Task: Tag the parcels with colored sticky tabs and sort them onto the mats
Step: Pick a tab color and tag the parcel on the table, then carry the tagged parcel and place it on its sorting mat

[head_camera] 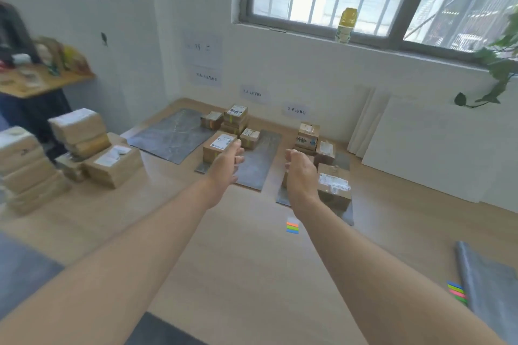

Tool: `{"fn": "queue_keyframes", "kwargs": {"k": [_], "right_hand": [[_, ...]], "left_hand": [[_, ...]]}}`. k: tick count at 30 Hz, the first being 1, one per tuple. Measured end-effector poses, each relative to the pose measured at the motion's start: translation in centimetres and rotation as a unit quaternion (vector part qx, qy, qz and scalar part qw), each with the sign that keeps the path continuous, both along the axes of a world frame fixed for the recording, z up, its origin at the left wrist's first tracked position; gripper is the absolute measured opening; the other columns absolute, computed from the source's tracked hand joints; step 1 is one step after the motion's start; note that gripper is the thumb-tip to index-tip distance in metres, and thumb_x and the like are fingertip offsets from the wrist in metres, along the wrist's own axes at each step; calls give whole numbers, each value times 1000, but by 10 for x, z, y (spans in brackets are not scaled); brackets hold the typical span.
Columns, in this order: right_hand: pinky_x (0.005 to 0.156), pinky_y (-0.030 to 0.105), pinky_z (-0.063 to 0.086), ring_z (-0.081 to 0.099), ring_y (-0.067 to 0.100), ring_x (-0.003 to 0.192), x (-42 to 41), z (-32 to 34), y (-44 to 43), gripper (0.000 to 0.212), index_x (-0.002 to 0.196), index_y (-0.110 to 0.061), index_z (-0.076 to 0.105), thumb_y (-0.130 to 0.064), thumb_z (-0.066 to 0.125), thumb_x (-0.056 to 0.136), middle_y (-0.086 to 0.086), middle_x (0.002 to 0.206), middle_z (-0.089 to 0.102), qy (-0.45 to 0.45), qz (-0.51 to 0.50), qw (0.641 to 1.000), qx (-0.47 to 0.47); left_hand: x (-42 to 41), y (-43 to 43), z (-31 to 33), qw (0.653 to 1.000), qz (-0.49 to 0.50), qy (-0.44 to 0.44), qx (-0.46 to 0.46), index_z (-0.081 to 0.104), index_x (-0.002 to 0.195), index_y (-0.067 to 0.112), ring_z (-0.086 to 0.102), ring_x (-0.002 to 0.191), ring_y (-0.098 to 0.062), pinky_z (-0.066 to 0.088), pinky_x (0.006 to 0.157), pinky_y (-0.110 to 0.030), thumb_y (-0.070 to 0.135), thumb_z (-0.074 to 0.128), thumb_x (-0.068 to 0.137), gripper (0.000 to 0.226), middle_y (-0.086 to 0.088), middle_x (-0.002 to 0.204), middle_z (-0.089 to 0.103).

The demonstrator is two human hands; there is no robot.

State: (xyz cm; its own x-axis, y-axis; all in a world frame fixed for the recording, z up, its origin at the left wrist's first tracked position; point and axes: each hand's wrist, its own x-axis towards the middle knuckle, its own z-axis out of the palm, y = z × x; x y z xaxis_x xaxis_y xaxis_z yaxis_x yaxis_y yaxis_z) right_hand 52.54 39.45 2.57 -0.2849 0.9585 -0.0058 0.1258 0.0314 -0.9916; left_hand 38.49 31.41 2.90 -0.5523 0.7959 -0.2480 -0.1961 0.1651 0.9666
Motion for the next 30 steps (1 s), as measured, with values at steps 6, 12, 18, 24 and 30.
{"fn": "queue_keyframes", "kwargs": {"k": [6, 12, 18, 24, 30], "right_hand": [[99, 50, 46, 58, 37, 113, -102, -23, -45, 42, 111, 3, 62, -33, 41, 106, 22, 119, 62, -10, 76, 997, 3], [92, 39, 49, 57, 29, 116, -219, -39, -108, 38, 111, -4, 64, -33, 41, 105, 19, 122, 62, -6, 145, 989, -23], [101, 45, 48, 62, 20, 107, -312, -60, -163, 26, 92, -32, 65, -40, 42, 102, -11, 101, 65, -37, 199, 978, -41], [106, 49, 46, 61, 16, 112, -390, -88, -179, 40, 108, -31, 66, -53, 38, 90, -14, 110, 65, -72, 225, 969, -79], [106, 48, 47, 62, 19, 113, -479, -127, -156, 32, 98, -33, 65, -49, 39, 90, -10, 113, 67, -73, 218, 967, -107]], "left_hand": [[-89, -69, -15, 997, 76, -1, -24, 55, 127, 21, 47, 130, -21, 35, 114, -43, 55, 36, 102, 46, -5, 136, 56], [-195, -151, -26, 990, 136, -8, -36, 54, 127, 20, 47, 113, -15, 34, 110, -39, 54, 33, 103, 46, 2, 109, 54], [-281, -217, -45, 977, 204, -14, -60, 56, 123, 21, 54, 100, -9, 41, 92, -33, 51, 34, 104, 42, 6, 102, 58], [-356, -242, -77, 972, 218, -9, -89, 49, 144, 18, 37, 143, -24, 30, 118, -46, 55, 32, 103, 57, -6, 153, 44], [-431, -221, -113, 970, 215, -4, -118, 46, 147, 19, 34, 145, -23, 29, 120, -47, 53, 31, 104, 57, -2, 155, 41]]}}
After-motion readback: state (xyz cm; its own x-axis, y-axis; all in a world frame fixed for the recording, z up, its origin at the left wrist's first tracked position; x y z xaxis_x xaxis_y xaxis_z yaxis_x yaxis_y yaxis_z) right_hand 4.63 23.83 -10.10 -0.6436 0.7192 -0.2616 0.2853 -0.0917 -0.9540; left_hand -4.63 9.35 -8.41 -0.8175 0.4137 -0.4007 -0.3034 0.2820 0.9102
